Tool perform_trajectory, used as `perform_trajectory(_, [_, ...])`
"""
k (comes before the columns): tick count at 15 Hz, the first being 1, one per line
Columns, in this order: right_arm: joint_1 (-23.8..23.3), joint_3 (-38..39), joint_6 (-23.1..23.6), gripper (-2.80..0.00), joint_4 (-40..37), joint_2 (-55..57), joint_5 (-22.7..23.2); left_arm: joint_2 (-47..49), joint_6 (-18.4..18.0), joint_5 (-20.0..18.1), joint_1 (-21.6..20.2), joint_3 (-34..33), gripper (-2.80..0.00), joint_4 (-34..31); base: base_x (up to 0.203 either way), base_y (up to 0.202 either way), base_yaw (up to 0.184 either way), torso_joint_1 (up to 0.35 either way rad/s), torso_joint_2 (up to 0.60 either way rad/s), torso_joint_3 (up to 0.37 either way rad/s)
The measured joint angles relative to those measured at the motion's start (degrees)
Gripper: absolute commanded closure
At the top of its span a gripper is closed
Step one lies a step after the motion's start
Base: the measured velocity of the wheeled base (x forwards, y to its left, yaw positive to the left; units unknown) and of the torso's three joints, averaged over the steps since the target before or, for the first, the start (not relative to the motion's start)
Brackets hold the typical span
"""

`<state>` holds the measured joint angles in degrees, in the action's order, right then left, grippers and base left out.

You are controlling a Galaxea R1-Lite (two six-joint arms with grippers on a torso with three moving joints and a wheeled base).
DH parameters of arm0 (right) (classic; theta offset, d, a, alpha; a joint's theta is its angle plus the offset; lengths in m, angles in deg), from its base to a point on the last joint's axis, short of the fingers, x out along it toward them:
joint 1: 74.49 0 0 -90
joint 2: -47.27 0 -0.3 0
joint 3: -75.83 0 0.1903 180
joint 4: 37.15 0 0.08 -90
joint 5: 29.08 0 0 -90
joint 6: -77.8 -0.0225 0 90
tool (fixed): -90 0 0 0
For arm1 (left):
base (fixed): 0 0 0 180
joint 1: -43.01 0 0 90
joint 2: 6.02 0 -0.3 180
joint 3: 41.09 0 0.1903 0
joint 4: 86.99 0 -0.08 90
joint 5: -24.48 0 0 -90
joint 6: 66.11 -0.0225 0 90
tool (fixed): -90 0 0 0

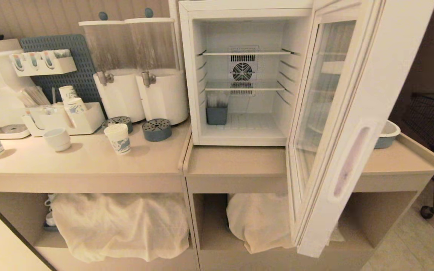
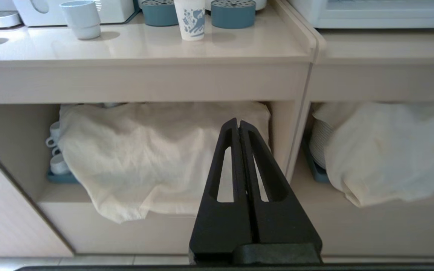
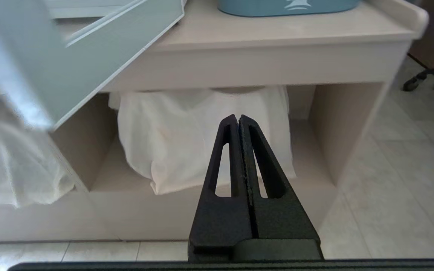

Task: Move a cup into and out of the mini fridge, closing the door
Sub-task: Put the paper cup in the freezer

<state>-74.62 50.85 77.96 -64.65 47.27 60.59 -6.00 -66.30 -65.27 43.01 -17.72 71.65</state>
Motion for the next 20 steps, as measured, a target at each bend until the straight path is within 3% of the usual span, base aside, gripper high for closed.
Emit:
perform_trajectory(16, [0.06, -0.02, -0.02, 0.0, -0.05, 0.0, 0.0, -0.02, 0.01, -0.09, 0.0, 0.0, 0.0, 0.06, -0.008, 0.0, 0.0, 0.0, 0.0, 0.0])
perform_trajectory(20, [-0.02, 0.02, 0.0, 0.0, 0.0, 0.0, 0.02, -0.02, 0.01, -0.09, 0.0, 0.0, 0.0, 0.12, -0.001, 0.121, 0.001, 0.002, 0.0, 0.002])
